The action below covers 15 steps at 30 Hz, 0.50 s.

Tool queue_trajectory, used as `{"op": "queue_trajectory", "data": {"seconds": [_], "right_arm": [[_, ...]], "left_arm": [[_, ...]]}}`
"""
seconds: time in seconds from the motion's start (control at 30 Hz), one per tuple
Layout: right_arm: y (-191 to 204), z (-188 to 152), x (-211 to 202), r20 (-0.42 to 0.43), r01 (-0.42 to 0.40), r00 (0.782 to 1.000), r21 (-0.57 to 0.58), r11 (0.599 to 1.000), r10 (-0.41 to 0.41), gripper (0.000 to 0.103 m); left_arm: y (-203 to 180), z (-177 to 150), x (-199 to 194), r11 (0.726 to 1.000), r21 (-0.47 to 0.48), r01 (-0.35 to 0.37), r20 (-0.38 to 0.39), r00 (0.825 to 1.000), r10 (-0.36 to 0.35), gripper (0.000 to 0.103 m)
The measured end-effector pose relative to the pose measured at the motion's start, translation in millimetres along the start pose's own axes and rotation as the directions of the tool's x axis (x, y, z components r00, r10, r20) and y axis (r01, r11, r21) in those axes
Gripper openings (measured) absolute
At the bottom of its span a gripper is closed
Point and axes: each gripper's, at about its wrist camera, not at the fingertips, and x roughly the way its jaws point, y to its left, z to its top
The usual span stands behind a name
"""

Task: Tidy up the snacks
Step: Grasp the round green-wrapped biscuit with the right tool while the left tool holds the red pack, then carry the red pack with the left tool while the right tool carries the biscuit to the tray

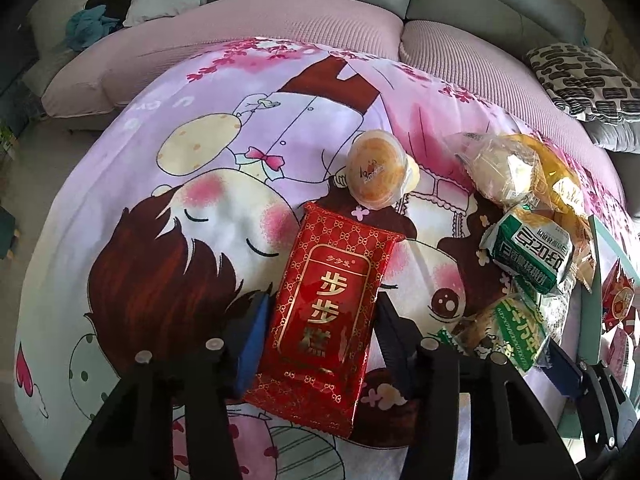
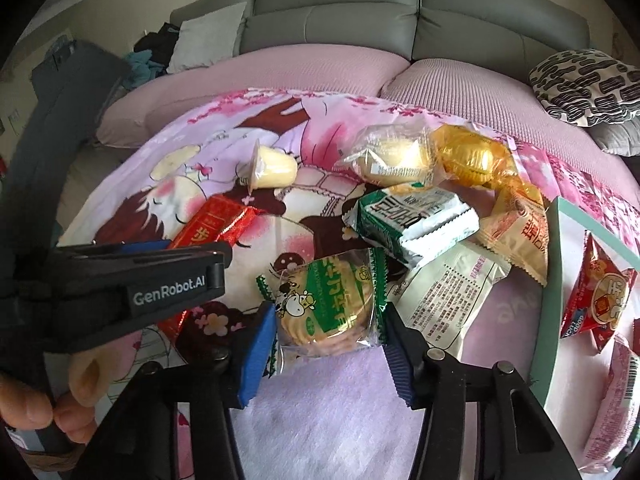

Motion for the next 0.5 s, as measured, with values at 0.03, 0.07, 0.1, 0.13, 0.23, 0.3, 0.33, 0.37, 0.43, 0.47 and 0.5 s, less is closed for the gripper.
{"op": "queue_trajectory", "data": {"seconds": [0.03,0.07,0.1,0.13,0.23,0.3,0.33,0.37,0.43,0.47,0.5], "right_arm": [[-0.9,0.0,-2.3,0.006,0.0,1.0,0.001,1.0,0.0,0.055],[-1.2,-0.3,-3.7,0.009,-0.003,1.0,0.002,1.0,0.003,0.055],[-1.4,-0.3,-5.2,0.013,-0.006,1.0,0.003,1.0,0.006,0.055],[-2.1,0.0,-7.0,0.019,-0.009,1.0,0.004,1.0,0.009,0.055],[-3.6,0.6,-15.4,0.043,-0.018,0.999,0.004,1.0,0.018,0.055],[-5.0,1.6,-20.3,0.056,-0.022,0.998,0.007,1.0,0.021,0.055],[-6.0,1.9,-22.4,0.062,-0.024,0.998,0.01,1.0,0.024,0.055],[-7.5,2.1,-24.5,0.067,-0.027,0.997,0.014,1.0,0.027,0.055],[-10.1,2.4,-27.8,0.075,-0.025,0.997,0.019,1.0,0.023,0.055],[-12.6,2.7,-30.0,0.079,-0.025,0.997,0.025,0.999,0.023,0.055],[-14.6,2.7,-31.8,0.083,-0.029,0.996,0.03,0.999,0.026,0.055]], "left_arm": [[-1.5,0.7,0.0,1.0,0.0,-0.001,0.002,1.0,0.001,0.053],[-1.7,0.3,-1.8,1.0,0.001,-0.001,0.006,1.0,0.001,0.053],[-2.4,0.1,-4.0,1.0,0.001,0.001,0.012,1.0,-0.001,0.053],[-3.1,-0.1,-6.6,1.0,0.0,0.007,0.016,1.0,-0.007,0.053],[-6.0,-1.8,-13.2,1.0,0.01,0.018,0.031,0.999,-0.018,0.048],[-9.9,-2.2,-16.2,1.0,0.023,0.019,0.04,0.999,-0.02,0.048],[-11.6,-2.6,-17.4,0.999,0.026,0.021,0.042,0.999,-0.022,0.048],[-12.7,-2.1,-18.1,0.999,0.028,0.023,0.045,0.999,-0.024,0.048],[-15.5,-2.3,-20.5,0.999,0.035,0.019,0.052,0.998,-0.021,0.048],[-16.9,-2.5,-22.0,0.999,0.038,0.015,0.056,0.998,-0.017,0.048],[-18.6,-1.7,-22.7,0.999,0.04,0.014,0.059,0.998,-0.016,0.048]]}}
